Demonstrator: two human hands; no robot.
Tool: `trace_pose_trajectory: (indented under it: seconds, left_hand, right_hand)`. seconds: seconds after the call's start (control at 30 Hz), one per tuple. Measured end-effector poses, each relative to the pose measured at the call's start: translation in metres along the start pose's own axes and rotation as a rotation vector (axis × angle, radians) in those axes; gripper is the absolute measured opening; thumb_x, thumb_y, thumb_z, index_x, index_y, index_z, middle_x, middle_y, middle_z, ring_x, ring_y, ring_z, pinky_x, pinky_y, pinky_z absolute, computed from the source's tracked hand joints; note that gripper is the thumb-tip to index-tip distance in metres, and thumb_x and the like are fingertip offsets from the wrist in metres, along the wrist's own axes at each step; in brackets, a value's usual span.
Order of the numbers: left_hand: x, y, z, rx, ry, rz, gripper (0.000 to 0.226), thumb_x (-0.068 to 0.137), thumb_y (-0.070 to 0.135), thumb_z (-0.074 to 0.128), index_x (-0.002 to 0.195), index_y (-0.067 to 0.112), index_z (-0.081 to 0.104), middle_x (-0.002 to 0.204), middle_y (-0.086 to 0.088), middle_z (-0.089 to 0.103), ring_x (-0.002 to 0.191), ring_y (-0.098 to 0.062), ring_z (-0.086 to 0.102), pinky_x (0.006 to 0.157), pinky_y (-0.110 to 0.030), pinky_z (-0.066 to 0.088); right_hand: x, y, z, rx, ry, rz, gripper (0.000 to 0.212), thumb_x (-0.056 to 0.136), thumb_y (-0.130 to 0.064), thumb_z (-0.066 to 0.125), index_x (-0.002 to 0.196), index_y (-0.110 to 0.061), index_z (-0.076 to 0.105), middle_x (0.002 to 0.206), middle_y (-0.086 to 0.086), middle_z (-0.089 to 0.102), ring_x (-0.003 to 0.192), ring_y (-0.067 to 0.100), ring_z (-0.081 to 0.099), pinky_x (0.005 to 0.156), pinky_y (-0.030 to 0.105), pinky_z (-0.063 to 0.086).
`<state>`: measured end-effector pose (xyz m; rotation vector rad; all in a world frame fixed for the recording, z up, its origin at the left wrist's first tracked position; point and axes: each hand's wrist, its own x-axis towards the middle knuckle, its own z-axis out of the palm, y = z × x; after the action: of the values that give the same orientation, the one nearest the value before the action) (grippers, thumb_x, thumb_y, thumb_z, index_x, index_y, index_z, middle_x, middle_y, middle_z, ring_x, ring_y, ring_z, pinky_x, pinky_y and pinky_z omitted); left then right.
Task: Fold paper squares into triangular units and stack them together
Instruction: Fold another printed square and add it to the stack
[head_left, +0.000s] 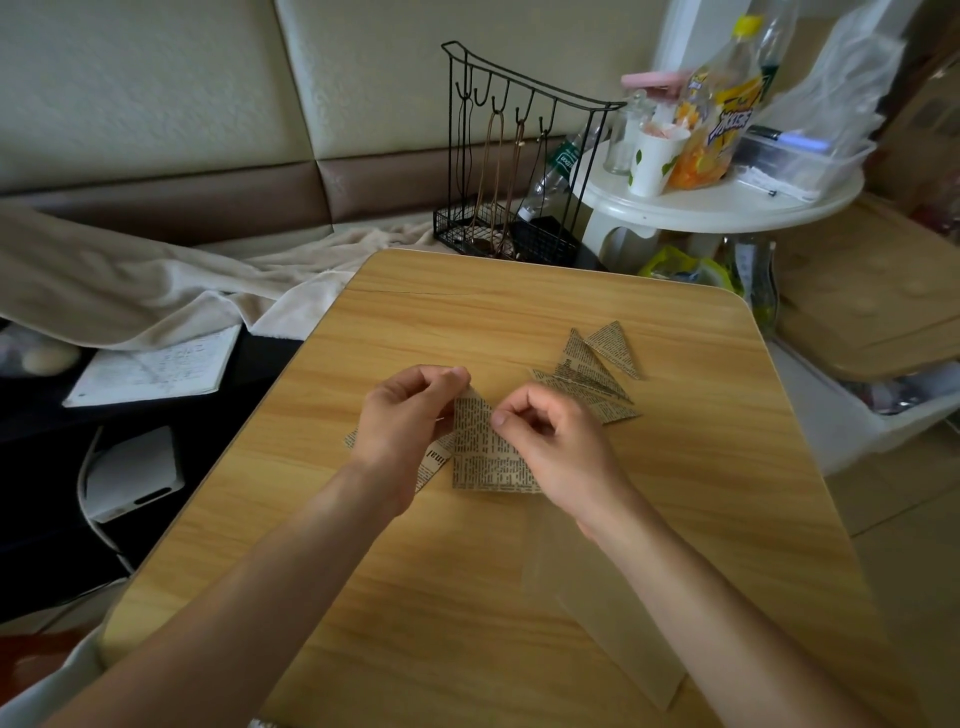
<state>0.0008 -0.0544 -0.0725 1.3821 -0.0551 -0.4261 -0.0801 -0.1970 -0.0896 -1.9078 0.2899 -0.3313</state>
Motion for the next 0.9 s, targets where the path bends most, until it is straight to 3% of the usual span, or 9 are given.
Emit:
trace_pose_trajectory:
  seconds: [0.17,0.33,0.4,0.47,0.57,0.67,0.73,0.8,0.9]
  left_hand:
    - [0.007,0.001,-0.006,-0.025,0.053,-0.001,0.013,0.095,0.02,0.07,0.086,0.011,0.072,0.072,0.003,0.067,0.072,-0.012,0.064,0.063,-0.022,0.055]
    - [0.008,0.0,-0.006,-0.009,-0.076,-0.132,0.047,0.094,0.049,0.067,0.105,0.004,0.073,0.091,-0.006,0.075,0.085,-0.021,0.072,0.082,-0.037,0.058]
    - [0.003,-0.005,-0.003,0.118,-0.157,-0.091,0.055,0.086,0.05,0.077,0.102,-0.003,0.071,0.092,-0.013,0.073,0.086,-0.028,0.07,0.085,-0.045,0.054]
    - [0.0,-0.007,-0.002,0.142,-0.146,-0.044,0.051,0.084,0.038,0.083,0.092,-0.009,0.067,0.085,-0.018,0.065,0.081,-0.028,0.06,0.081,-0.044,0.048]
    - [0.0,-0.006,-0.003,0.142,-0.1,-0.018,0.033,0.084,0.032,0.082,0.065,0.011,0.065,0.07,-0.007,0.064,0.069,-0.018,0.061,0.07,-0.033,0.051]
    - [0.0,-0.005,-0.003,0.141,-0.064,-0.008,0.033,0.087,0.029,0.081,0.064,0.014,0.061,0.069,-0.005,0.065,0.067,-0.017,0.063,0.067,-0.032,0.052]
    - [0.003,-0.001,-0.006,0.121,-0.032,0.007,0.032,0.087,0.027,0.08,0.066,0.011,0.061,0.071,-0.007,0.068,0.066,-0.017,0.066,0.066,-0.029,0.057]
    - [0.007,0.004,-0.013,0.11,0.005,0.027,0.03,0.085,0.027,0.081,0.07,0.008,0.063,0.073,-0.008,0.07,0.067,-0.017,0.068,0.067,-0.028,0.06]
    - [0.013,0.008,-0.023,0.09,0.001,0.028,0.031,0.082,0.031,0.081,0.076,0.004,0.067,0.074,-0.007,0.071,0.069,-0.018,0.068,0.068,-0.029,0.06]
  right_hand:
    - [-0.001,0.002,-0.001,-0.004,-0.014,-0.008,0.014,0.096,-0.019,0.07,0.083,-0.021,0.069,0.063,-0.019,0.056,0.058,-0.001,0.047,0.055,0.013,0.037]
    - [0.0,0.002,0.001,0.017,0.012,0.009,0.015,0.097,-0.023,0.07,0.083,-0.021,0.069,0.063,-0.018,0.057,0.058,-0.001,0.048,0.055,0.015,0.037]
    - [0.0,0.002,0.002,0.031,0.014,0.005,0.015,0.097,-0.024,0.07,0.082,-0.021,0.069,0.064,-0.016,0.058,0.059,-0.001,0.049,0.056,0.016,0.038]
    - [-0.001,0.002,0.003,0.032,0.002,-0.015,0.016,0.097,-0.024,0.069,0.081,-0.021,0.069,0.062,-0.018,0.056,0.059,-0.001,0.048,0.057,0.014,0.037]
    - [-0.002,0.002,0.004,0.035,-0.01,-0.012,0.016,0.098,-0.026,0.069,0.082,-0.022,0.069,0.062,-0.017,0.055,0.059,-0.001,0.047,0.057,0.015,0.036]
    - [0.0,0.002,0.003,0.032,-0.023,0.014,0.015,0.098,-0.029,0.068,0.084,-0.023,0.07,0.066,-0.009,0.058,0.061,0.002,0.05,0.058,0.018,0.039]
    - [0.001,0.002,0.002,0.016,-0.021,0.029,0.015,0.098,-0.028,0.068,0.084,-0.023,0.07,0.063,-0.014,0.058,0.058,0.0,0.05,0.056,0.017,0.04]
    - [0.0,0.003,0.0,0.002,-0.029,0.057,0.015,0.098,-0.027,0.068,0.083,-0.024,0.071,0.063,-0.016,0.06,0.059,0.003,0.054,0.059,0.025,0.046]
    - [-0.001,0.004,0.0,0.01,-0.03,0.088,0.016,0.098,-0.024,0.067,0.083,-0.023,0.071,0.069,-0.005,0.068,0.072,0.02,0.068,0.074,0.043,0.055]
